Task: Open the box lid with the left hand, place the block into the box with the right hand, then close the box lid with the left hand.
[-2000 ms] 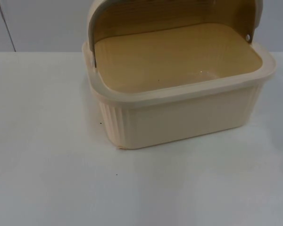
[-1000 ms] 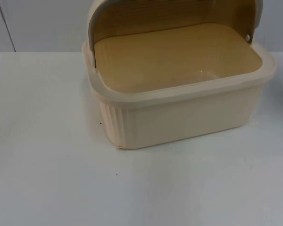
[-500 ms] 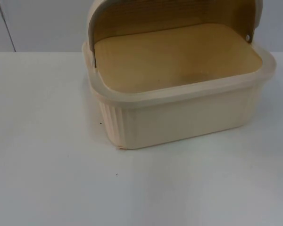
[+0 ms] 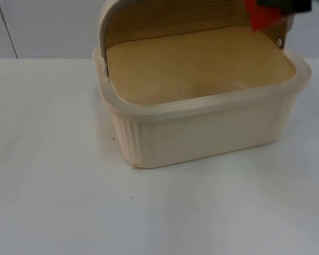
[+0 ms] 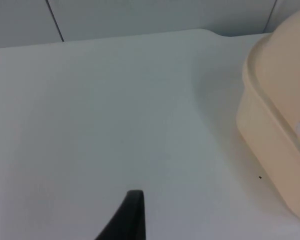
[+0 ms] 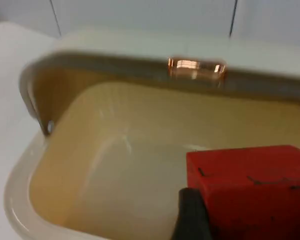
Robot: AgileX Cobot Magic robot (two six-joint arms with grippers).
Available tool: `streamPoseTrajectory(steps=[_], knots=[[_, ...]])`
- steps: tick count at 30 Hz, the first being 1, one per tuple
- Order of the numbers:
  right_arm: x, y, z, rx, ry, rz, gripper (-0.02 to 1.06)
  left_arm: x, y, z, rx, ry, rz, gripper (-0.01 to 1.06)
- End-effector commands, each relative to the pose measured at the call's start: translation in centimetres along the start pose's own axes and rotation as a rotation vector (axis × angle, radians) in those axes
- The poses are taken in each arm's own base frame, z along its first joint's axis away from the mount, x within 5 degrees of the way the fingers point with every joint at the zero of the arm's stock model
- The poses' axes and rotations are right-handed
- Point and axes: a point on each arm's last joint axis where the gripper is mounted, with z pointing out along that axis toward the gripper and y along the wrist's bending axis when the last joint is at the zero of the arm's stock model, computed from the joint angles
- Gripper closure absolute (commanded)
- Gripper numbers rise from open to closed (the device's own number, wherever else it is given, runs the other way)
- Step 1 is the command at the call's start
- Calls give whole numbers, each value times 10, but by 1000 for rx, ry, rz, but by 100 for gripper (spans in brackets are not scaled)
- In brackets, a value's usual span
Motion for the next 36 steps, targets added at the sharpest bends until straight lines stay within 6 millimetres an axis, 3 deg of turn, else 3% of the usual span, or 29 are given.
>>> streamPoseTrajectory(steps=[1,3,8,17,21,25,31,33,36], knots=[[3,1,11,-6,-22,-4,105,-2,-1,-1,3,-10,-3,0],[8,2,19,-7,-16,-4,105,-1,-1,-1,3,-8,-3,0],[32,3,62,-17,-27,10,105,-1,-1,-1,2,-1,-3,0],[59,2,94,5,-4,28,105,0,-1,-1,2,3,-3,0],[54,1,98,15,-12,42,101,0,-1,-1,2,3,-3,0],[40,0,102,19,-41,29,89,0,-1,-1,2,5,-3,0],[43,1,114,12,23,30,76,0,-1,-1,2,9,-3,0],[50,1,119,11,47,30,61,1,-1,-1,2,15,-3,0],[56,2,123,9,79,30,25,1,-1,-1,1,20,-3,0]])
